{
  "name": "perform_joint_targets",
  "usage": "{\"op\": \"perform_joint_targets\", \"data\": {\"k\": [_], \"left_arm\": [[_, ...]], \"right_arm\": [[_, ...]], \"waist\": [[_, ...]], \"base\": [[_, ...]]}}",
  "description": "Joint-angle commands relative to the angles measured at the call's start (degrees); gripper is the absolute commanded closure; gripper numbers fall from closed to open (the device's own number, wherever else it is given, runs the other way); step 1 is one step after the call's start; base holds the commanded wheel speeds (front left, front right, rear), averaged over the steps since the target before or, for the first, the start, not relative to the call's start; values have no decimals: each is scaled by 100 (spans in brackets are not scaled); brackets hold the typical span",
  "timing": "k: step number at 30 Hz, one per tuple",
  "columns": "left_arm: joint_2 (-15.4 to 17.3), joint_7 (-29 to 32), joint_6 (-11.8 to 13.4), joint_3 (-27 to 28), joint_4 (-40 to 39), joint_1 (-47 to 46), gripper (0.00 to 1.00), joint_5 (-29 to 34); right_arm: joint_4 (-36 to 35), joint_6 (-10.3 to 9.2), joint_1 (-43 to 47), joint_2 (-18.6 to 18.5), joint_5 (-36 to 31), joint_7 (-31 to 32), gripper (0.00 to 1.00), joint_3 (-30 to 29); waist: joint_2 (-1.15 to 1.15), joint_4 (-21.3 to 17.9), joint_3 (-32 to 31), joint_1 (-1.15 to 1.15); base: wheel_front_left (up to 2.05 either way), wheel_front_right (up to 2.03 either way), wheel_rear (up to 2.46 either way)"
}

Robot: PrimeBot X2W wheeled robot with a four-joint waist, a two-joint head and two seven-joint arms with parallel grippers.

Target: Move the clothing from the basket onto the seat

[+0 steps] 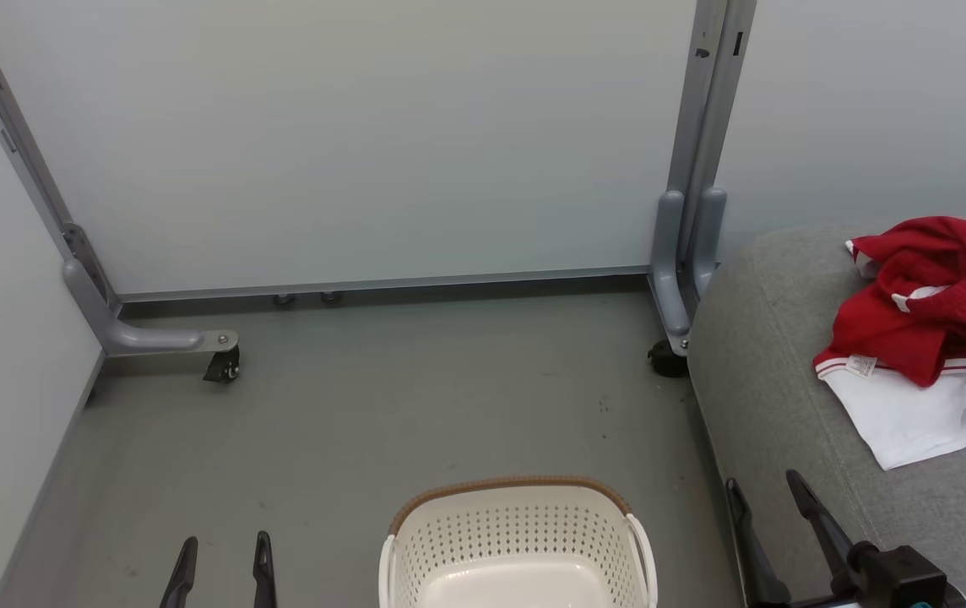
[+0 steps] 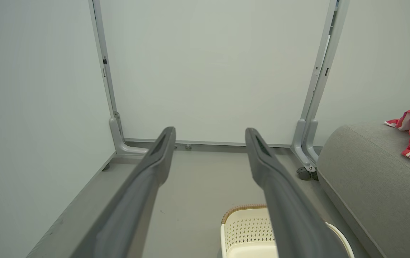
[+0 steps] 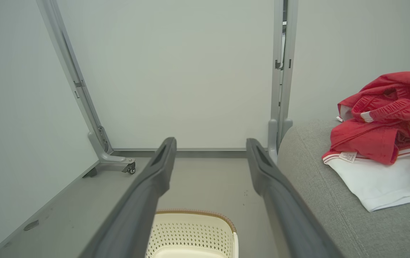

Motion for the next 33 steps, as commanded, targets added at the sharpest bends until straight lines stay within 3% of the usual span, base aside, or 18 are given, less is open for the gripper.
{"op": "perform_joint_targets", "data": {"k": [1, 12, 13, 17, 33], "left_arm": [[4, 5, -4, 12, 23, 86, 0, 40], [4, 5, -94, 46, 140, 72, 0, 96], [-1, 0, -70, 47, 129, 8, 100, 58], [-11, 10, -72, 27, 314, -3, 100, -8], [65, 395, -183, 141, 595, -542, 100, -1853]], "right_arm": [[5, -8, 67, -2, -34, -17, 0, -11], [52, -8, 134, 21, -51, -17, 0, -116], [46, 0, 101, 32, -21, 1, 100, -111], [214, 0, 131, 58, 55, 18, 100, -92], [406, -1, -308, -22, 1891, 396, 100, -226]], "waist": [[0, -7, -15, 1], [0, 50, -65, 1], [0, 49, -65, 1], [0, 49, -61, 1], [0, 13, 69, 1]], "base": [[0, 0, 0], [0, 0, 0], [0, 0, 0], [0, 0, 0], [0, 0, 0]]}}
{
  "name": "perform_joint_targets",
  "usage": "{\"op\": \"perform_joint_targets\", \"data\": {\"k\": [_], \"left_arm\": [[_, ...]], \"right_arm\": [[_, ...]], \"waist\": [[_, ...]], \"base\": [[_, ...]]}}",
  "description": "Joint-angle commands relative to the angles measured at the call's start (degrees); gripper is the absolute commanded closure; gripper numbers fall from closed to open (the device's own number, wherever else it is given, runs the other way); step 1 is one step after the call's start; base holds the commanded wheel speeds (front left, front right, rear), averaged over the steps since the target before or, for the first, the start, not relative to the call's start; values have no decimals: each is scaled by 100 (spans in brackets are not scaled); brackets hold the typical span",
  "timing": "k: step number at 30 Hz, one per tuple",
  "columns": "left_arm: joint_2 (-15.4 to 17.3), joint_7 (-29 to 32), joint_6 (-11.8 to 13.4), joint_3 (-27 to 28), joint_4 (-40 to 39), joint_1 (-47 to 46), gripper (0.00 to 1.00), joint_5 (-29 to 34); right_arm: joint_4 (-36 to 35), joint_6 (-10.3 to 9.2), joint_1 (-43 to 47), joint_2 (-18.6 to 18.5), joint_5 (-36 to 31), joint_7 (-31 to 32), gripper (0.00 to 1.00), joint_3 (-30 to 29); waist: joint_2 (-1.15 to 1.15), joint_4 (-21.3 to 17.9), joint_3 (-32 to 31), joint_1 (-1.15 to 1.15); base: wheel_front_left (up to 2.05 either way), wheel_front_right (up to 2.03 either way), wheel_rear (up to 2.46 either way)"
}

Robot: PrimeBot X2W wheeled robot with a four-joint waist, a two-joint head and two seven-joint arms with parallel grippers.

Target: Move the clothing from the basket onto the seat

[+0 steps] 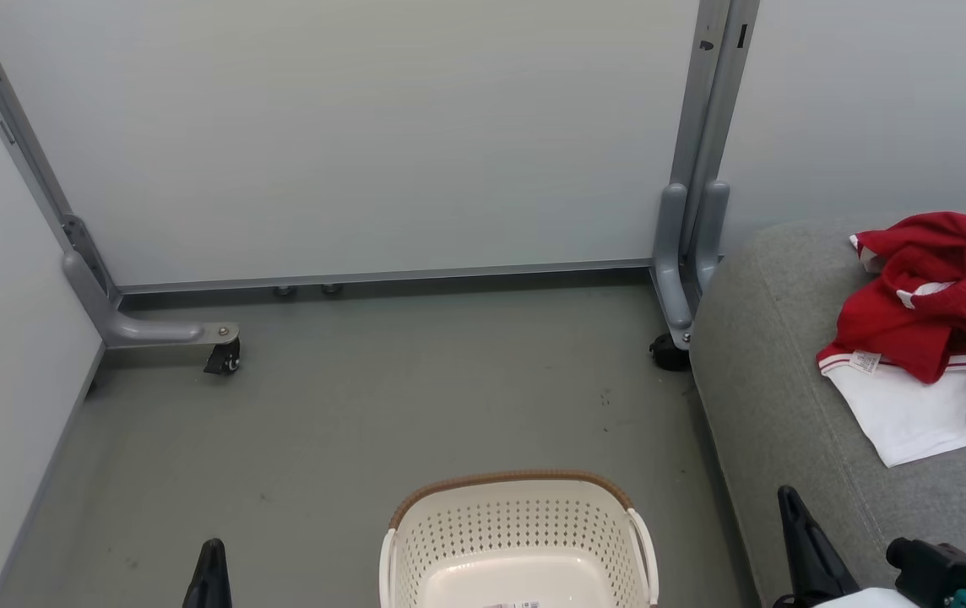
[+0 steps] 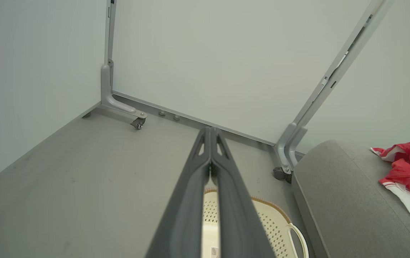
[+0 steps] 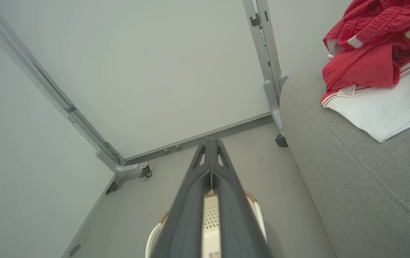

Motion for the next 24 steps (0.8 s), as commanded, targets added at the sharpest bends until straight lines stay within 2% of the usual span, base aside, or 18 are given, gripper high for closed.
{"op": "perform_joint_targets", "data": {"k": [1, 7, 24], "left_arm": [[61, 52, -36, 33, -41, -233, 100, -258], [83, 202, -84, 84, 78, -441, 100, -948], [118, 531, -177, 201, 283, -862, 100, -2368]], "right_arm": [[-52, -1, -191, -51, 256, 45, 100, -32], [22, -2, -357, -73, 940, 194, 100, -92], [174, -2, -701, -101, 2349, 524, 100, -233]], "waist": [[0, -4, 13, 0], [0, -20, 70, 0], [0, -56, 205, 0]], "base": [[0, 0, 0], [0, 0, 0], [0, 0, 0]]}}
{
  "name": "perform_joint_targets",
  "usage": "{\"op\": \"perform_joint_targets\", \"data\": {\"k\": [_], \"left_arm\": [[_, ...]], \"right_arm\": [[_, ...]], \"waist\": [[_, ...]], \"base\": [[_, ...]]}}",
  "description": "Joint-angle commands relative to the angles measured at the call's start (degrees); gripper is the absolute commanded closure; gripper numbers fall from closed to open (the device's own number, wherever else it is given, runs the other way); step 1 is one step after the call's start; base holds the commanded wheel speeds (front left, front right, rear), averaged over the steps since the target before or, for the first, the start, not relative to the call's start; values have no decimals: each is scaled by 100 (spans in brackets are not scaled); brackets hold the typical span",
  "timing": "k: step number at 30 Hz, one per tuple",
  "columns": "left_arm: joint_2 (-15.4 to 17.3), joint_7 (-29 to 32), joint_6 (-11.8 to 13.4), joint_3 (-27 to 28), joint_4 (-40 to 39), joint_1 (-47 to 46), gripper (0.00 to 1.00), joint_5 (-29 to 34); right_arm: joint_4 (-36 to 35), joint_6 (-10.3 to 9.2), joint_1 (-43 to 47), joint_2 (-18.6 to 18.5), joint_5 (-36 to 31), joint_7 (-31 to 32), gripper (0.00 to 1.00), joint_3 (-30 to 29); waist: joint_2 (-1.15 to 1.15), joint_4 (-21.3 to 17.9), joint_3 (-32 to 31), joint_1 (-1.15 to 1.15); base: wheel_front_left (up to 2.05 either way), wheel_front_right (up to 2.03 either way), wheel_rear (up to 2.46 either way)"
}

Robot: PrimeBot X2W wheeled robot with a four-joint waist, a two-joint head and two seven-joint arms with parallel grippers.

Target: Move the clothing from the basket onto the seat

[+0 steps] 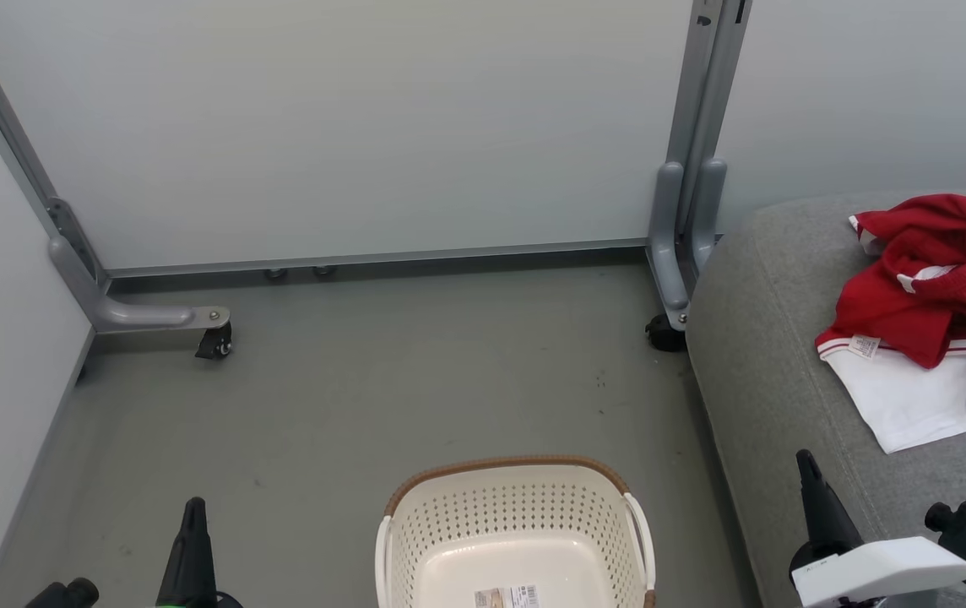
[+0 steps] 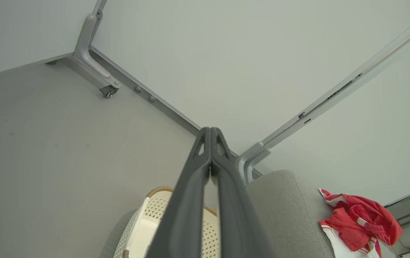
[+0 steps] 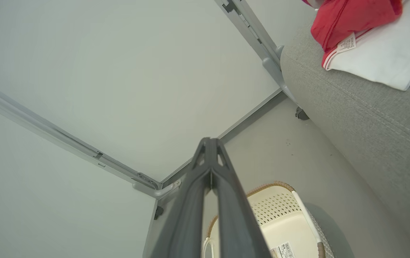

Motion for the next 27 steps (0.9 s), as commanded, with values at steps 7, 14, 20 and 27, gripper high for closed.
{"op": "perform_joint_targets", "data": {"k": [7, 14, 20, 27], "left_arm": [[66, 153, -72, 78, 31, -346, 100, -655], [70, 272, -101, 128, 100, -490, 100, -1134], [69, 368, -133, 166, 159, -604, 100, -1516], [69, 482, -156, 215, 233, -733, 100, -1944]], "right_arm": [[13, -1, -305, -30, 645, 162, 100, -85], [65, 0, -419, -34, 1113, 282, 100, -141], [110, -1, -516, -37, 1494, 377, 100, -188], [160, -1, -624, -37, 1917, 492, 100, -245]], "waist": [[0, -18, 62, 0], [0, -32, 117, 0], [0, -45, 165, 0], [0, -61, 222, 0]], "base": [[0, 0, 0], [0, 0, 0], [0, 0, 0], [0, 0, 0]]}}
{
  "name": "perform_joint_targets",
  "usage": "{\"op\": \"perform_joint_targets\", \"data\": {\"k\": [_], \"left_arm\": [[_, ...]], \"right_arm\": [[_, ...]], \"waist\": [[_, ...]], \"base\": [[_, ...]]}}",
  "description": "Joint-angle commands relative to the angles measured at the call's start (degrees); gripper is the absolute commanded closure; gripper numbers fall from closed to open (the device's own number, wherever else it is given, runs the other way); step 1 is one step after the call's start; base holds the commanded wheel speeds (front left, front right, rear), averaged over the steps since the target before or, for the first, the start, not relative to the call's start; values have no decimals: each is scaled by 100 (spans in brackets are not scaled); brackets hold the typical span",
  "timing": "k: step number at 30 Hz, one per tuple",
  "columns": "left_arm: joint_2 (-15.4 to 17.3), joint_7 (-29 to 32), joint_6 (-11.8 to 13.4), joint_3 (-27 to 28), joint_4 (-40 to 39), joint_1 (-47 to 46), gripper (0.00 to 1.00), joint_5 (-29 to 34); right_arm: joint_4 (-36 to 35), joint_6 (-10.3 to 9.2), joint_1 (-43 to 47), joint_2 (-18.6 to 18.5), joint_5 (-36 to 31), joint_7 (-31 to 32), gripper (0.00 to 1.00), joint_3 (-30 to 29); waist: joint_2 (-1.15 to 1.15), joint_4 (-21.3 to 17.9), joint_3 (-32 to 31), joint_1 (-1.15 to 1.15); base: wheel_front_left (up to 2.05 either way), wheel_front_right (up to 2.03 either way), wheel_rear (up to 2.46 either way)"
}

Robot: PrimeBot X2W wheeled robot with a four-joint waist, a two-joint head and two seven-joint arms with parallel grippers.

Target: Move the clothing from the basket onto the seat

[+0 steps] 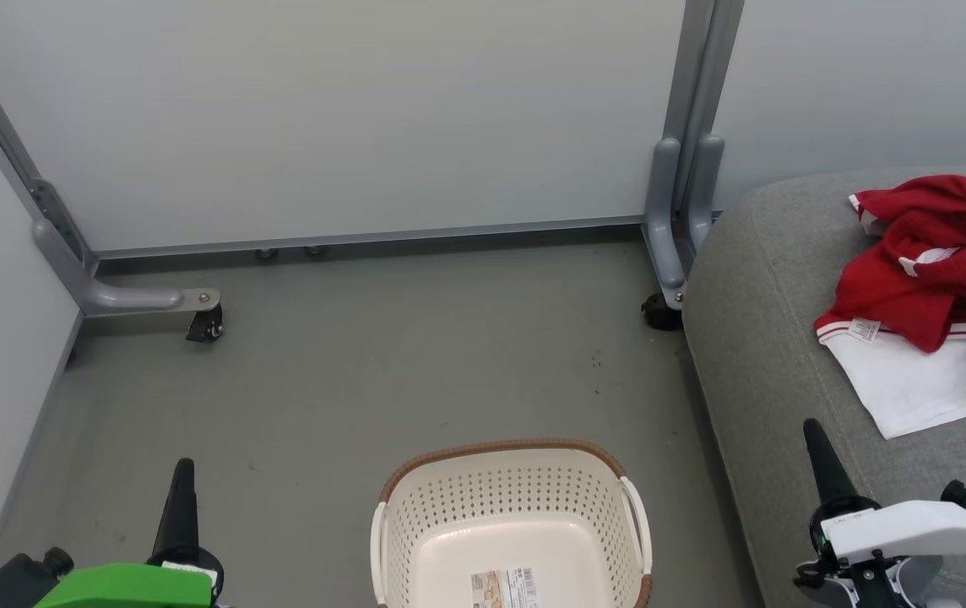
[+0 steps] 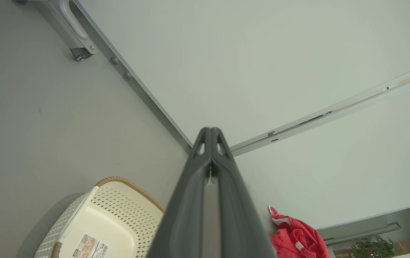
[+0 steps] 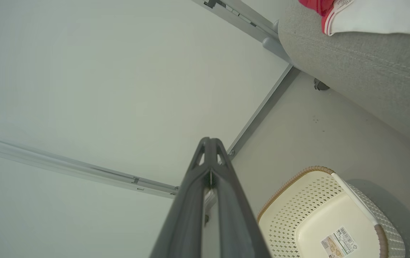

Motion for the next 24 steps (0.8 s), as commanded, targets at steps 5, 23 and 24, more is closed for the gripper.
{"op": "perform_joint_targets", "data": {"k": [5, 23, 24], "left_arm": [[32, 104, -58, 63, 30, -268, 100, -410], [24, 356, -114, 179, 188, -549, 100, -1338], [23, 369, -113, 184, 192, -566, 100, -1384]], "right_arm": [[8, 4, -234, -19, 396, 110, 100, -68], [117, 3, -471, -11, 1317, 364, 100, -197], [123, 3, -480, -10, 1359, 378, 100, -204]], "waist": [[0, -13, 47, 0], [0, -53, 192, 0], [0, -55, 199, 0]], "base": [[0, 0, 0], [0, 0, 0], [0, 0, 0]]}}
